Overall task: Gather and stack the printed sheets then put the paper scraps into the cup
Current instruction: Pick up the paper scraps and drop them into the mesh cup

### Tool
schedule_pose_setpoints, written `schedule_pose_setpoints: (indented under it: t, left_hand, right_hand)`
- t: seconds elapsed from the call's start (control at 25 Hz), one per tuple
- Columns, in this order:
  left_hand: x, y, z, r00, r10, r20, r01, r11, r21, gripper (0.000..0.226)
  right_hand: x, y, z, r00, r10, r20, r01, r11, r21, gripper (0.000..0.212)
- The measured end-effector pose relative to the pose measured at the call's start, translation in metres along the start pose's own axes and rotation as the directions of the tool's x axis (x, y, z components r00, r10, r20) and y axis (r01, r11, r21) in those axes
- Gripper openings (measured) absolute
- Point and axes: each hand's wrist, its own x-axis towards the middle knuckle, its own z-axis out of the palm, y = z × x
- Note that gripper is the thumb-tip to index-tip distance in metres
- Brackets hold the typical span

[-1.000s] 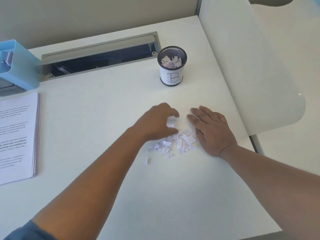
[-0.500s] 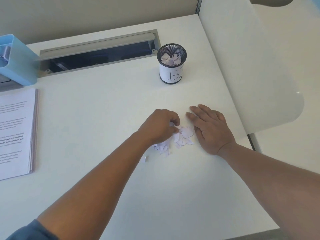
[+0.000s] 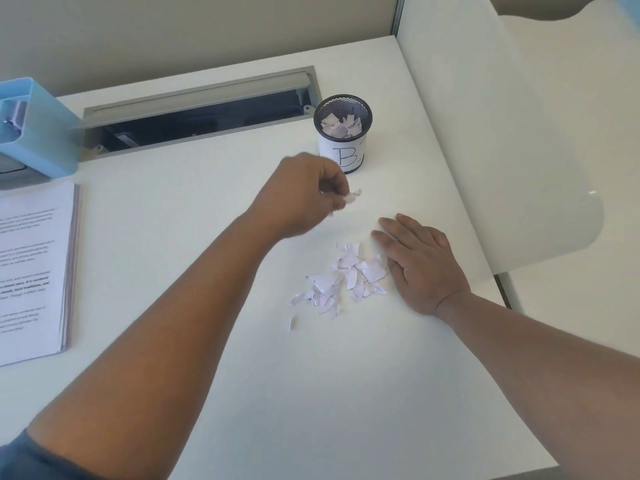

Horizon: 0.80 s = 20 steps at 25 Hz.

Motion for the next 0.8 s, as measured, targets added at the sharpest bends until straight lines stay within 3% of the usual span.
schedule_pose_setpoints:
  t: [0.16, 0.4, 0.64, 0.8]
  left_hand:
    - [0.046, 0.02, -0.028, 0.97, 0.18, -0.164, -0.15, 0.972, 0.181, 0.007]
    - [0.117, 0.029, -0.034, 0.981, 0.186, -0.054, -0.144, 0.887, 0.438, 0.017]
    - [0.127, 0.032, -0.031, 0.984, 0.159, -0.079, -0.121, 0.928, 0.351, 0.024]
    - [0.106, 0.03, -0.029, 0.951, 0.194, -0.24, -0.15, 0.97, 0.189, 0.028]
  right_hand:
    - [0.0, 0.001, 0.0, 1.0, -0.006, 0.008, 0.007, 1.0, -0.012, 0.05]
    - [-0.001, 0.002, 0.0, 1.0, -0.004, 0.013, 0.004, 1.0, -0.012, 0.05]
    - [-0.001, 0.002, 0.0, 1.0, -0.011, 0.011, 0.011, 1.0, 0.0, 0.05]
    - [-0.002, 0.002, 0.001, 1.0, -0.018, 0.007, 0.018, 1.0, -0.006, 0.049]
